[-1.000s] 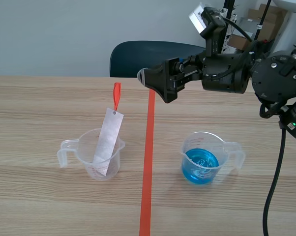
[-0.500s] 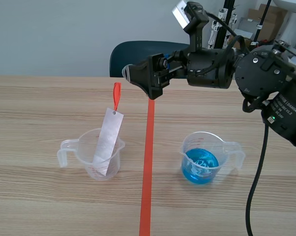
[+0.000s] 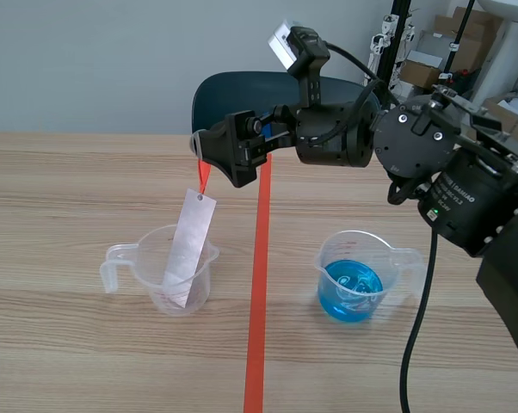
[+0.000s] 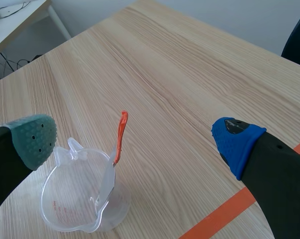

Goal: Do the redox reaction experiment. lift the metal plate out of the left beaker

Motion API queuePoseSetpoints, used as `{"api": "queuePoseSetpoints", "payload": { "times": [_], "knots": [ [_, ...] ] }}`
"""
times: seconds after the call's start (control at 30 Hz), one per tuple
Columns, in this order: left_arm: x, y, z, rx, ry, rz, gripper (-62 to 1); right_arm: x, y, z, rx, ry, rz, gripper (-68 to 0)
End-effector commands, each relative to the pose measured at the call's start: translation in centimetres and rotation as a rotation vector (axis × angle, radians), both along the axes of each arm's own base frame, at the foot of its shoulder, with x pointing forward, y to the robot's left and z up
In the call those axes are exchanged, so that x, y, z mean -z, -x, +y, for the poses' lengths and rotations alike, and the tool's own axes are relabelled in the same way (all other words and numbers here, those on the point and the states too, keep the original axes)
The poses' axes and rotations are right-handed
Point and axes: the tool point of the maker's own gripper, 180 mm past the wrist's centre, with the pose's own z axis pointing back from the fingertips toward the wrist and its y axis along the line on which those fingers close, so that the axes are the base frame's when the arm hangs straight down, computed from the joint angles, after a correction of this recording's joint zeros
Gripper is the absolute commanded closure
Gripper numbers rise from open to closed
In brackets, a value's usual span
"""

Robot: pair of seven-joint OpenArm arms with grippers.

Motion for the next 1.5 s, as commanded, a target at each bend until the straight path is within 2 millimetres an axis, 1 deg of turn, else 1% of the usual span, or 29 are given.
{"api": "queuePoseSetpoints", "payload": {
  "times": [0.0,0.37,0.5,0.6,0.63,0.7,0.77,0.8,1.1,1.23,1.47],
  "knots": [
    [-0.4,0.0,-0.3,-0.002,0.023,-0.011,-62.3,-1.9,-0.5,0.5,-0.006,-0.035,-0.042,-67.9],
    [-0.4,0.0,-0.3,-0.002,0.024,-0.011,-62.3,-2.1,-0.4,1.7,-0.017,-0.041,-0.046,-67.5],
    [-0.4,0.0,-0.3,-0.002,0.024,-0.011,-62.3,-1.6,-0.2,2.0,-0.027,-0.034,-0.033,-67.5],
    [-0.4,0.0,-0.3,-0.002,0.024,-0.011,-62.3,-0.7,-0.5,2.0,-0.007,-0.027,0.0,-67.2],
    [-0.4,0.0,-0.3,-0.002,0.024,-0.011,-62.3,-0.4,-0.5,2.0,-0.003,-0.025,0.01,-65.2],
    [-0.4,0.0,-0.3,-0.002,0.024,-0.011,-62.3,0.0,-0.5,1.9,0.0,-0.023,0.021,-59.0],
    [-0.4,0.0,-0.3,-0.002,0.024,-0.011,-62.3,0.1,-0.5,1.9,0.001,-0.021,0.024,-52.9],
    [-0.4,0.0,-0.3,-0.002,0.024,-0.011,-62.3,0.1,-0.5,1.9,0.001,-0.021,0.024,-50.9],
    [-0.4,0.0,-0.3,-0.002,0.024,-0.011,-62.3,-0.1,-0.6,1.9,0.001,-0.021,0.019,-42.5],
    [-0.4,0.0,-0.3,-0.002,0.024,-0.011,-62.3,-0.1,-0.6,1.9,0.001,-0.021,0.019,-32.2],
    [-0.4,0.0,-0.3,-0.002,0.024,-0.011,-62.3,-0.4,-0.8,1.8,0.008,-0.034,0.003,-19.2]
  ]
}}
